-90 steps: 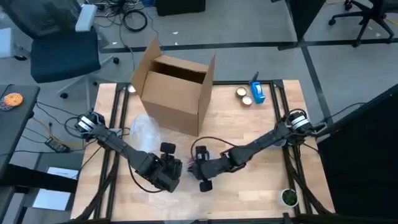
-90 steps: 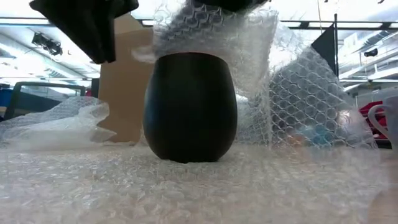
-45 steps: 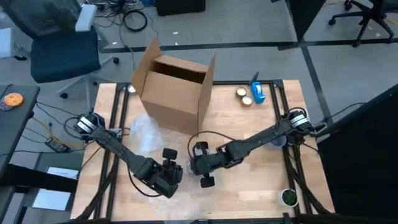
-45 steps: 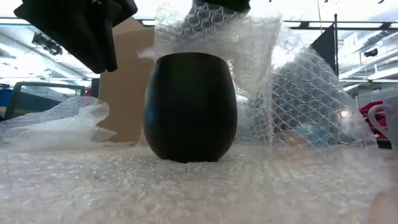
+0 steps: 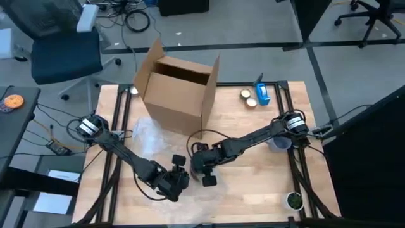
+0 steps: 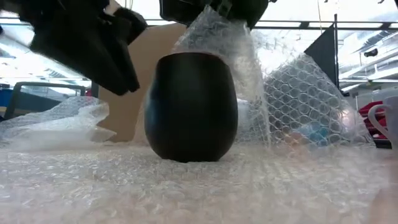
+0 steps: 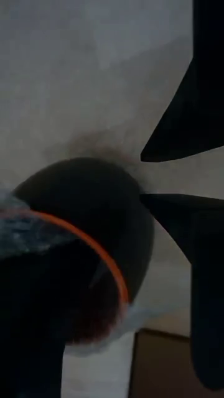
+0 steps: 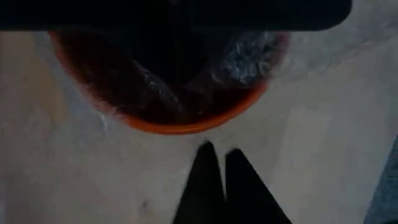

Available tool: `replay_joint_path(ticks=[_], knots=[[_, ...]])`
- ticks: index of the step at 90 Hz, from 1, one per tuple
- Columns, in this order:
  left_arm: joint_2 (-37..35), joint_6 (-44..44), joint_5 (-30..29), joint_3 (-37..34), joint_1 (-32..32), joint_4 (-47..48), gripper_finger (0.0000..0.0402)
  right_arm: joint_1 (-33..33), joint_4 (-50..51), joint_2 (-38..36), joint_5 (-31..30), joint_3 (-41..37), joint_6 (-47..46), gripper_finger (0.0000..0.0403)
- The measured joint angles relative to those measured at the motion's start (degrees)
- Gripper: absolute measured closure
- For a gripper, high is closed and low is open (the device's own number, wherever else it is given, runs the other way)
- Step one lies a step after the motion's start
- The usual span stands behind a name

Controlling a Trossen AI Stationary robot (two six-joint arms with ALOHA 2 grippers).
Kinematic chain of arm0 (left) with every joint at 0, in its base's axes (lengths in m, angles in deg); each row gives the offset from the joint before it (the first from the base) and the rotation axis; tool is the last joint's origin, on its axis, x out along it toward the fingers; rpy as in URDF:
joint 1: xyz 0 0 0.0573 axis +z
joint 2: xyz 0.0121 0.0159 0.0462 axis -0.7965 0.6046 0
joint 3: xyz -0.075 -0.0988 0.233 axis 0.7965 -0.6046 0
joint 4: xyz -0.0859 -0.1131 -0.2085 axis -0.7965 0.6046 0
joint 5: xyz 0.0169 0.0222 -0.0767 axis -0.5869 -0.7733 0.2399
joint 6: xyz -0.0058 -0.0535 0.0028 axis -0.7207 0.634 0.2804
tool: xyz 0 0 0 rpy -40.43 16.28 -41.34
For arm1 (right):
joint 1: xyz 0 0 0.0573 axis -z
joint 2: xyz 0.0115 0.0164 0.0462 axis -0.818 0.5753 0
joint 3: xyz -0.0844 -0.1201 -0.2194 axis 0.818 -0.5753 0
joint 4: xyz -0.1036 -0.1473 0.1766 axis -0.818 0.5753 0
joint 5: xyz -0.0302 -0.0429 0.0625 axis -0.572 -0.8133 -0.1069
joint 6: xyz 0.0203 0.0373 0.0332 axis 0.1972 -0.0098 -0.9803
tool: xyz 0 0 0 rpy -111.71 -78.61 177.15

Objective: Wrap mug
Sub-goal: Wrap the orange mug with bubble wrap

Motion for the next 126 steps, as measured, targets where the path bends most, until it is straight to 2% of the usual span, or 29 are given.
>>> replay_joint_path(ticks=[23,47,87,120,126], knots=[[-0.02,-2.55,1.34,-3.23,2.94,-11.37,0.0323,1.69,6.56,-0.21,6.52,2.74,-5.43,0.0403],[0.69,-2.36,2.98,-4.21,4.67,-11.6,0.0323,1.66,13.26,-0.17,6.62,6.65,-4.54,0.0403],[6.94,-4.58,3.98,-4.21,6.21,-17.23,0.0323,1.63,29.52,-0.28,6.62,13.93,-4.98,0.0403],[7.52,-4.05,4.28,-4.21,6.31,-19.58,0.0323,0.14,44.22,-0.3,6.37,26.57,-7.96,0.0403],[7.9,-3.89,4.81,-4.19,6.31,-20.02,0.0323,-1.18,45.3,-0.4,4.64,28.76,-8.92,0.0403]])
